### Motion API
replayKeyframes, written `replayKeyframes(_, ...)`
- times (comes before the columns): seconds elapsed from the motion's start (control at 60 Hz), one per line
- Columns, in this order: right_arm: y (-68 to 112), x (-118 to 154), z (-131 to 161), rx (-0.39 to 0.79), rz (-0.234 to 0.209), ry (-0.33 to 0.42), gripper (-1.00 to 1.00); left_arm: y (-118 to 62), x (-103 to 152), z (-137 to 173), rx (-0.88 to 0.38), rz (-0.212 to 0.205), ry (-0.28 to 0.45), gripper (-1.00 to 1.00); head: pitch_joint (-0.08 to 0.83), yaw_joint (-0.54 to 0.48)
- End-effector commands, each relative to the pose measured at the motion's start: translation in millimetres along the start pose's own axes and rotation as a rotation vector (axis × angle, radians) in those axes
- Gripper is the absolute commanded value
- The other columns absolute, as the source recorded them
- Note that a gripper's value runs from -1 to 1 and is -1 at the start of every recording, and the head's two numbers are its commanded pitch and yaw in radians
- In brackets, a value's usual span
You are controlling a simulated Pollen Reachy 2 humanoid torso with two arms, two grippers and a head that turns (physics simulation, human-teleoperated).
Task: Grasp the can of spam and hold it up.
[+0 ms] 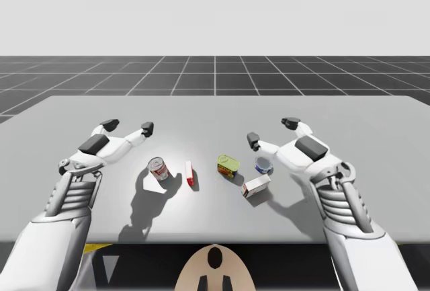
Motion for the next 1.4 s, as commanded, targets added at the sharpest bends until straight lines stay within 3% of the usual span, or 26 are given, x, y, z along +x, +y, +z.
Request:
replayKeyframes(0.017,19.7,5.1,-2.1,0.24,0.061,0.143,-1.0,-0.7,-0.3,0.3,-0.002,-0.001,0.001,-1.0,0.667,-0.07)
replayKeyframes(0.1,32.5,-3.2,-4.7,0.37,0.125,0.244,-1.0,-1.1,-0.3,0.4,-0.002,-0.002,0.001,-1.0,0.669,-0.07)
replayKeyframes(0.333,44.3,-15.1,-18.0,0.496,0.183,0.37,-1.0,-1.8,-1.2,0.1,-0.003,-0.004,0.005,-1.0,0.667,-0.07)
replayKeyframes(0.667,57.4,-28.5,-48.1,0.573,0.192,0.463,-1.0,-1.6,-0.8,0.4,-0.006,-0.003,0.006,-1.0,0.673,-0.07)
replayKeyframes(0.933,58.0,-57.0,-80.2,0.564,0.226,0.586,-1.0,-1.6,-0.8,0.4,-0.009,-0.001,0.007,-1.0,0.679,-0.07)
replayKeyframes(1.083,63.0,-65.6,-91.3,0.563,0.263,0.612,-1.0,-1.4,-0.8,0.9,-0.012,0.001,0.005,-1.0,0.68,-0.06)
replayKeyframes(1.333,67.5,-72.0,-99.9,0.588,0.248,0.673,-1.0,-1.6,-0.2,1.4,-0.012,0.001,0.004,-1.0,0.673,-0.06)
replayKeyframes(1.367,66.6,-72.1,-99.4,0.603,0.243,0.678,-0.91,-1.6,-0.1,1.5,-0.012,0.001,0.004,-1.0,0.673,-0.06)
replayKeyframes(1.383,65.9,-72.4,-99.5,0.604,0.242,0.681,-0.41,-1.7,-0.1,1.4,-0.012,0.001,0.004,-1.0,0.672,-0.06)
replayKeyframes(1.4,65.1,-72.5,-98.5,0.583,0.235,0.676,0.51,-1.7,0.0,1.5,-0.013,0.001,0.004,-1.0,0.672,-0.06)
